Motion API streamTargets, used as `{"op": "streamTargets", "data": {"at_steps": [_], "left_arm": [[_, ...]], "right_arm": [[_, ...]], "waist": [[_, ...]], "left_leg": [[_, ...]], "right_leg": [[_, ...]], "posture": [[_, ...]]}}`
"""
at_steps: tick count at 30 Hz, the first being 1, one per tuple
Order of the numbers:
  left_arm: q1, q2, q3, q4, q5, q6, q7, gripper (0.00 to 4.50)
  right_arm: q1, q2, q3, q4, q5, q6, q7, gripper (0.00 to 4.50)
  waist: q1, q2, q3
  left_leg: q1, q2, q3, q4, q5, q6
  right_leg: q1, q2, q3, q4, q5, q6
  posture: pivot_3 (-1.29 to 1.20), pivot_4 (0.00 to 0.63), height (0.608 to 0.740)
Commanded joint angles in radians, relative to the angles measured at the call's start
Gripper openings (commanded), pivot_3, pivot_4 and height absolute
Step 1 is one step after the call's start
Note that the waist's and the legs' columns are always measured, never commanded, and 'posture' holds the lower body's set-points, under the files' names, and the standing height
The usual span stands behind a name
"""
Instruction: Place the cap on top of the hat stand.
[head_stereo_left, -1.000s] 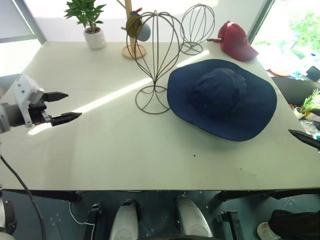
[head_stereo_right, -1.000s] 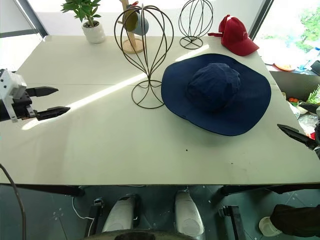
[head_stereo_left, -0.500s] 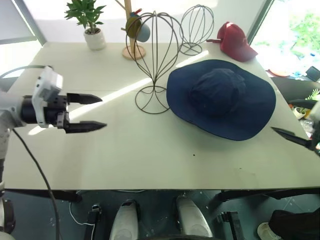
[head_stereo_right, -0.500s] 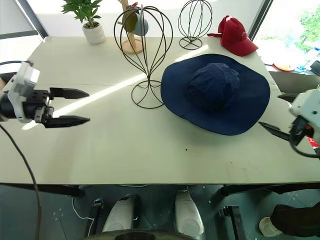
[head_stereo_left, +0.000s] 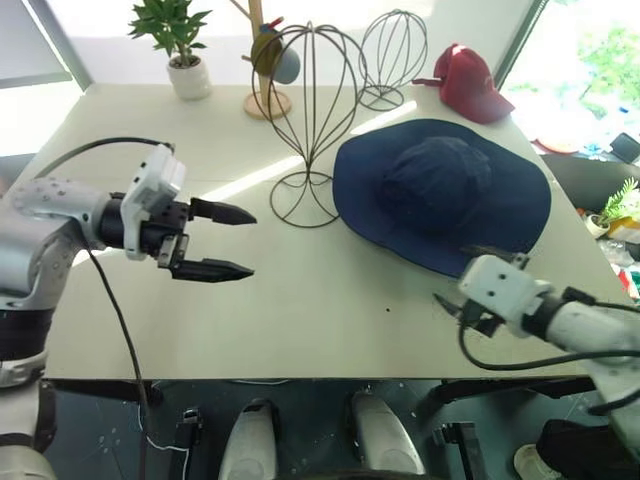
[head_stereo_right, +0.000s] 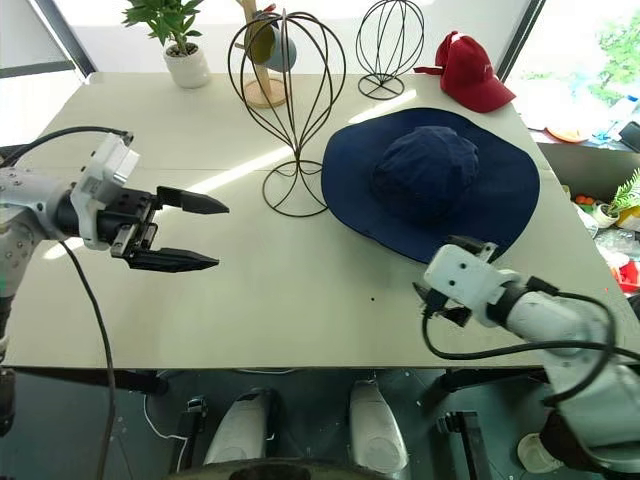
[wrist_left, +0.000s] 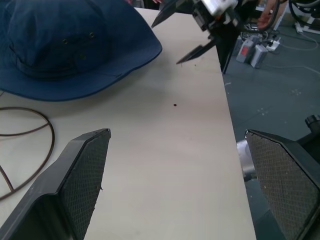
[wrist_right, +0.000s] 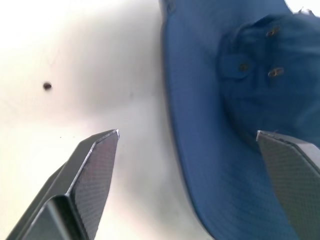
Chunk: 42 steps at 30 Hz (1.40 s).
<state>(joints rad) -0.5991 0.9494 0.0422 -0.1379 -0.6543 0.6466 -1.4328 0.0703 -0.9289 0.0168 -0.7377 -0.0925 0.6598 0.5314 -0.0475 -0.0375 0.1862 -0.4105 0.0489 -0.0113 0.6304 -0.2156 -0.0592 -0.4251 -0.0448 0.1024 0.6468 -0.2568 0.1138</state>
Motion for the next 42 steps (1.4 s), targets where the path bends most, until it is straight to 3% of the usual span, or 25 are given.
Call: {"op": "streamTargets", "data": {"at_steps": [1, 6, 11, 18, 21, 25, 27, 29, 35, 42], "left_arm": [[-0.012, 0.002, 0.011, -0.013, -0.004, -0.01, 0.001, 4.48], [-0.01, -0.002, 0.016, -0.017, -0.007, -0.012, 0.007, 4.48], [-0.017, -0.01, 0.015, -0.02, -0.004, -0.01, 0.026, 4.48], [-0.017, -0.011, 0.02, -0.032, -0.013, 0.002, 0.051, 4.48], [-0.017, -0.01, 0.024, -0.038, -0.015, 0.007, 0.061, 4.5], [-0.015, -0.006, 0.029, -0.045, -0.023, 0.013, 0.072, 4.5], [-0.014, -0.006, 0.032, -0.049, -0.027, 0.017, 0.078, 4.5], [-0.015, -0.005, 0.036, -0.052, -0.031, 0.023, 0.083, 4.5], [-0.014, -0.005, 0.059, -0.057, -0.046, 0.043, 0.107, 4.5], [-0.006, 0.001, 0.146, -0.07, -0.096, 0.085, 0.183, 4.5]], "right_arm": [[-0.074, 0.036, 0.097, 0.058, -0.136, 0.03, -0.082, 4.5], [-0.187, 0.121, 0.203, 0.23, -0.232, 0.009, -0.129, 4.5], [-0.297, 0.221, 0.246, 0.456, -0.267, -0.065, -0.176, 4.5], [-0.347, 0.289, 0.261, 0.584, -0.282, -0.152, -0.163, 4.5], [-0.337, 0.304, 0.242, 0.578, -0.264, -0.169, -0.142, 3.63], [-0.319, 0.338, 0.187, 0.542, -0.225, -0.136, -0.12, 1.5], [-0.313, 0.349, 0.163, 0.524, -0.207, -0.118, -0.108, 0.65], [-0.311, 0.384, 0.105, 0.492, -0.142, -0.068, -0.088, 0.09], [-0.394, 0.432, -0.076, 0.411, 0.029, 0.062, -0.043, 0.02], [-0.714, 0.252, -0.167, 0.512, 0.117, 0.058, 0.043, 0.02]], "waist": [[0.002, 0.0, 0.0], [0.003, 0.0, 0.0], [0.0, -0.002, -0.001], [0.0, -0.005, -0.003], [0.0, -0.006, -0.003], [0.001, -0.006, -0.003], [0.002, -0.006, -0.003], [0.003, -0.006, -0.003], [0.003, -0.004, -0.002], [0.001, 0.001, 0.001]], "left_leg": [[0.0, 0.0, 0.0, 0.0, 0.0, 0.0], [-0.001, 0.0, 0.0, 0.0, 0.0, 0.0], [-0.001, 0.0, 0.0, 0.0, 0.0, 0.0], [0.0, 0.0, 0.0, 0.0, 0.0, 0.0], [0.001, 0.0, 0.0, 0.0, 0.0, 0.0], [0.001, 0.0, 0.0, 0.0, 0.0, 0.0], [0.0, 0.0, 0.0, 0.0, 0.0, 0.0], [0.0, 0.0, 0.0, 0.0, 0.0, 0.0], [0.0, 0.0, -0.001, 0.0, 0.0, 0.0], [0.0, 0.0, 0.0, -0.001, 0.0, 0.0]], "right_leg": [[0.0, 0.0, 0.0, 0.0, 0.0, 0.0], [0.0, 0.0, 0.0, 0.0, 0.0, 0.0], [0.0, 0.0, 0.0, 0.0, 0.0, 0.0], [0.001, 0.0, 0.0, 0.001, 0.0, 0.0], [0.001, 0.001, 0.0, 0.001, 0.0, 0.0], [0.001, 0.001, 0.0, 0.001, 0.0, 0.0], [0.001, 0.001, 0.0, 0.001, 0.0, 0.0], [0.001, 0.001, 0.0, 0.001, 0.0, 0.0], [0.001, 0.001, 0.0, 0.001, 0.0, 0.0], [0.0, 0.001, 0.0, 0.001, 0.0, 0.001]], "posture": [[0.0, 0.15, 0.74], [0.0, 0.15, 0.74], [0.0, 0.15, 0.74], [0.0, 0.15, 0.74], [0.0, 0.15, 0.74], [0.0, 0.15, 0.74], [0.0, 0.15, 0.74], [0.0, 0.15, 0.74], [0.0, 0.15, 0.74], [0.0, 0.15, 0.74]]}}
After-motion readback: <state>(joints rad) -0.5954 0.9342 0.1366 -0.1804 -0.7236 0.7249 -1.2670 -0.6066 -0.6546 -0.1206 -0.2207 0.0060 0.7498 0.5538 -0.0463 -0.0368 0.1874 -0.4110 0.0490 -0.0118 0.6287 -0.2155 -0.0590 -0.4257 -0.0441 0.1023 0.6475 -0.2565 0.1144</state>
